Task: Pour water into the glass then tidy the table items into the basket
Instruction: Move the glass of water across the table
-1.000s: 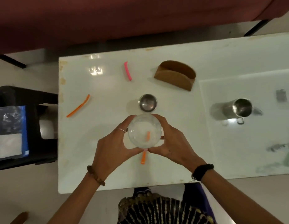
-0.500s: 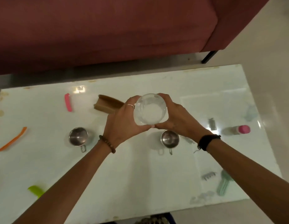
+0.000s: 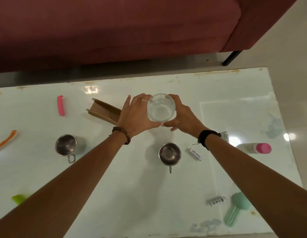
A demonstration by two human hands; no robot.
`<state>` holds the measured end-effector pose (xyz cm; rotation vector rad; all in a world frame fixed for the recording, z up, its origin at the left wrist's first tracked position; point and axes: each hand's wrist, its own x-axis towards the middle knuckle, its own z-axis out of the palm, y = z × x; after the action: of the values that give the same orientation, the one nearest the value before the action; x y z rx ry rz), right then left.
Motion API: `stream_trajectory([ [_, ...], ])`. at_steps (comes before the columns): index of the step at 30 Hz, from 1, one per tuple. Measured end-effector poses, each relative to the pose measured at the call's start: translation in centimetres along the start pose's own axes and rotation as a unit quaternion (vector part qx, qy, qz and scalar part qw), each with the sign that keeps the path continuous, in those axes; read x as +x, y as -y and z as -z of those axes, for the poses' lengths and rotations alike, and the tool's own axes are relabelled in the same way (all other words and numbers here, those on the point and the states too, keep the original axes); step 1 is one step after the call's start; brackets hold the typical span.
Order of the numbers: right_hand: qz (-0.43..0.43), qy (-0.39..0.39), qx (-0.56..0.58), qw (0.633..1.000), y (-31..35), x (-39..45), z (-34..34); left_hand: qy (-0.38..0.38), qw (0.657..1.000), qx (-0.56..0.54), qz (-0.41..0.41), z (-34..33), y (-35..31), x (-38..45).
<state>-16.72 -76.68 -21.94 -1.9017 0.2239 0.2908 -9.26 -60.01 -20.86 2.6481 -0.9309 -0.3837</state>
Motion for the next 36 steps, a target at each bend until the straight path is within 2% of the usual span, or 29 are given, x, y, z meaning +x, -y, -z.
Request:
stream_trajectory([
  [6, -0.004, -0.008, 0.023, 1.000, -0.5, 0.3, -0.2, 0.002, 1.000, -0.001, 0.012, -0.1, -0.2, 0.1],
  [10, 0.006, -0.041, 0.016, 0.999, -1.0, 0.1, -0.7, 0.006, 1.000, -0.008, 0.021, -0.3, -0.5, 0.3],
  [15, -0.005, -0.109, 0.037, 0.993, 0.1, -1.3, -1.8, 0.010, 0.990, -0.117, 0.078, -0.7, -1.6, -0.3],
  [18, -0.024, -0.199, -0.032, 0.979, 1.6, -3.2, -3.1, -0.055, 0.981, -0.161, 0.090, -0.2, -2.1, -2.5],
  [21, 0.016, -0.257, -0.087, 0.962, 4.0, -5.0, -5.1, -0.171, 0.951, -0.241, 0.089, 1.4, -1.8, -6.4],
  [23, 0.062, -0.237, -0.089, 0.965, 6.5, -5.6, -7.5, -0.226, 0.935, -0.258, 0.085, 2.7, -0.4, -9.7],
  [26, 0.097, -0.176, -0.046, 0.979, 10.7, -5.9, -12.8, -0.251, 0.926, -0.263, 0.103, 4.6, 2.9, -14.7],
  [31, 0.130, -0.056, -0.015, 0.990, 16.8, -4.8, -24.7, -0.278, 0.890, -0.294, 0.208, 8.3, 11.6, -24.2],
  [36, 0.142, 0.056, -0.014, 0.988, 22.6, -2.5, -38.1, -0.309, 0.888, -0.224, 0.257, 12.4, 22.2, -33.7],
])
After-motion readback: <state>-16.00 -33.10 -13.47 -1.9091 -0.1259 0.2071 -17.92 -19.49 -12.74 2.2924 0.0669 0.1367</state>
